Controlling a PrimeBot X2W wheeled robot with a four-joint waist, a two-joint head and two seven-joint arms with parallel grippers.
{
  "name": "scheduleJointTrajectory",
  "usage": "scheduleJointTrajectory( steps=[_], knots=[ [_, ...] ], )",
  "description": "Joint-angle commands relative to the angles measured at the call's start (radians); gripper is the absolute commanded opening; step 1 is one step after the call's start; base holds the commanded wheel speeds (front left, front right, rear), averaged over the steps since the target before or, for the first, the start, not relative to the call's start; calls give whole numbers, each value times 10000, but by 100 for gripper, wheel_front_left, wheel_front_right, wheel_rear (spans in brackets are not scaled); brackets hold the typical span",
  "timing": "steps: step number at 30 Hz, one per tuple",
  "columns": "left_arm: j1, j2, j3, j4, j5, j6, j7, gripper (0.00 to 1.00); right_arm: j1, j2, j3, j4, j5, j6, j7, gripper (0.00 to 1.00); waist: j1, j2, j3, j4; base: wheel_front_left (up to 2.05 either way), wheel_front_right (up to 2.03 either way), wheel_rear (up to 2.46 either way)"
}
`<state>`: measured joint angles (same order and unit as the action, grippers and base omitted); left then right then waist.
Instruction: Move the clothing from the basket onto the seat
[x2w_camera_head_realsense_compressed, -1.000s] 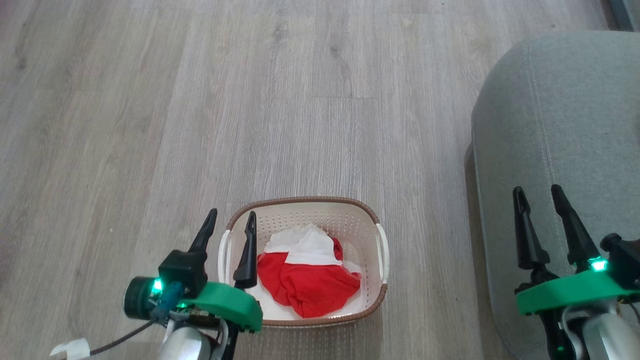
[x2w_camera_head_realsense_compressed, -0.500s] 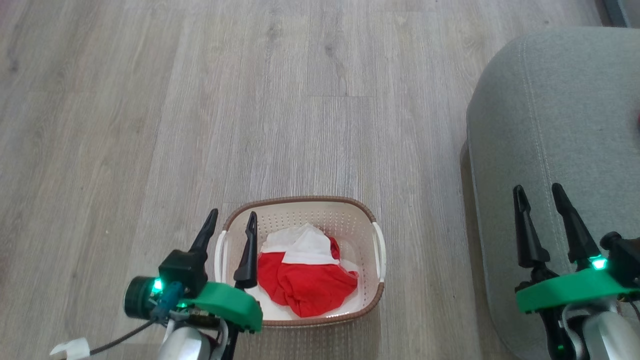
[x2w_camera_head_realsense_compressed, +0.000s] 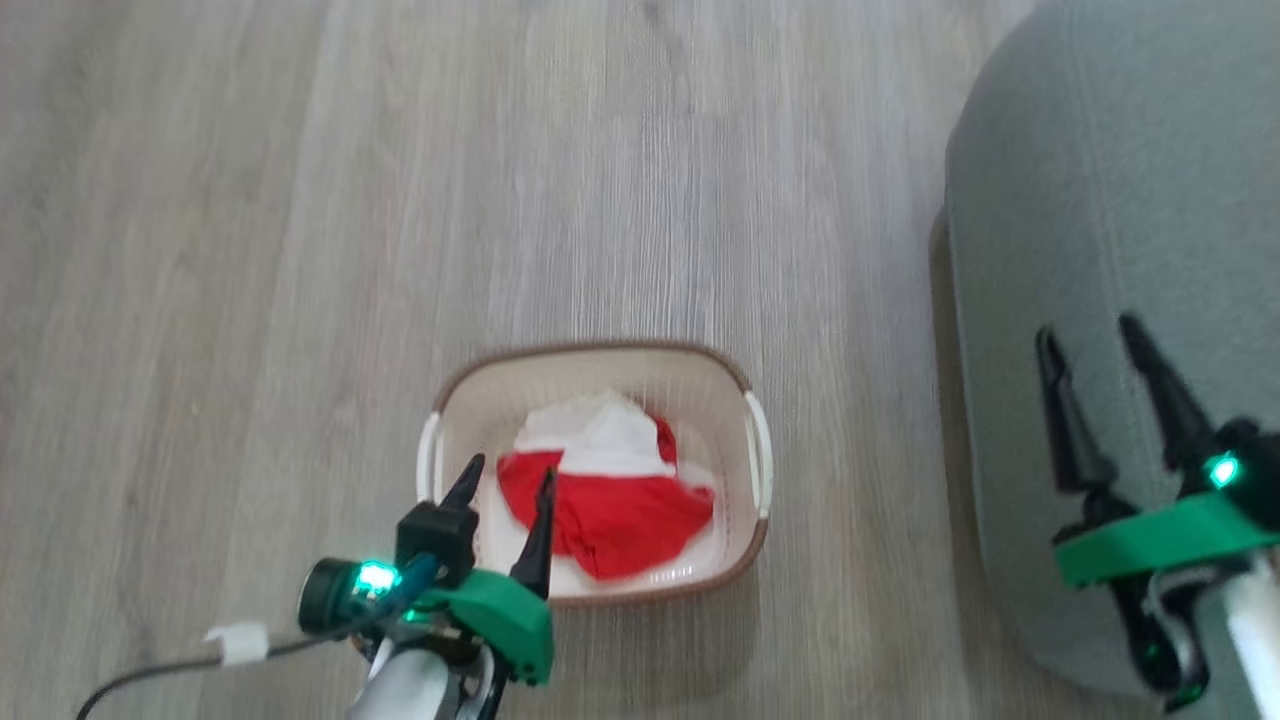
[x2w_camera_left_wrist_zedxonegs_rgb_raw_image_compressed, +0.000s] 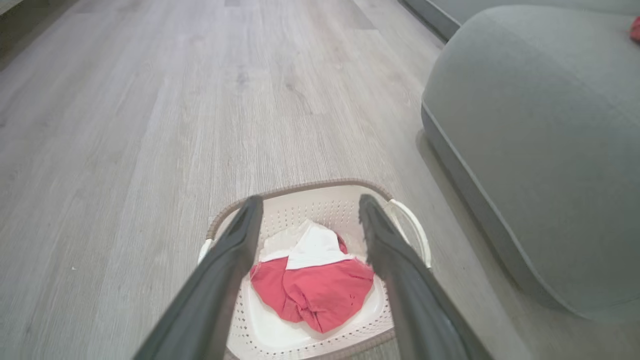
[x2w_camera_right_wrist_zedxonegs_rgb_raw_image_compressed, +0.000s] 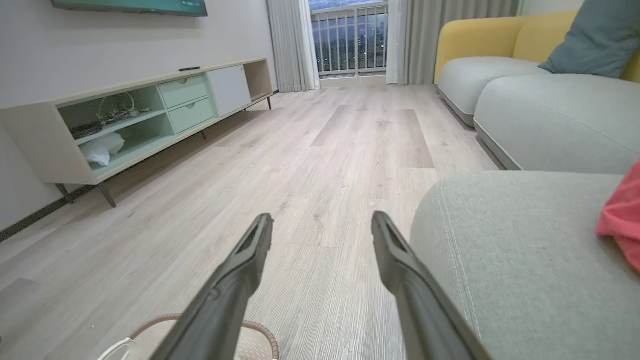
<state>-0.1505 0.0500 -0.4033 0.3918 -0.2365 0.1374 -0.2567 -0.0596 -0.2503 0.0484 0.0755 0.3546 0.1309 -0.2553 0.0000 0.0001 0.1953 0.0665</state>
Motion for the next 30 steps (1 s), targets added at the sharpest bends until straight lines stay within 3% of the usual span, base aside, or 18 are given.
scheduleJointTrajectory(
  steps=[1,14,21,30],
  knots=[
    [-662,3,110,121,-91,130,-51,100,-461,-373,202,-425,-93,-2,-65,100,0,-1,825,-101,0,0,0],
    [-3965,3,-1813,3454,-678,268,-51,100,-1678,-1302,451,-1388,-233,-2,-65,100,0,-1,4689,-665,0,0,0],
    [-5544,3,-2524,4599,-912,215,-51,100,-2197,-1193,466,-1753,-190,-2,-65,100,0,-1,6144,-1071,0,0,0],
    [-7581,3,-3667,7259,-1405,-305,-51,100,-2833,-705,757,-2194,-164,-2,-65,100,0,-1,7665,-1959,0,0,0]
  ],
)
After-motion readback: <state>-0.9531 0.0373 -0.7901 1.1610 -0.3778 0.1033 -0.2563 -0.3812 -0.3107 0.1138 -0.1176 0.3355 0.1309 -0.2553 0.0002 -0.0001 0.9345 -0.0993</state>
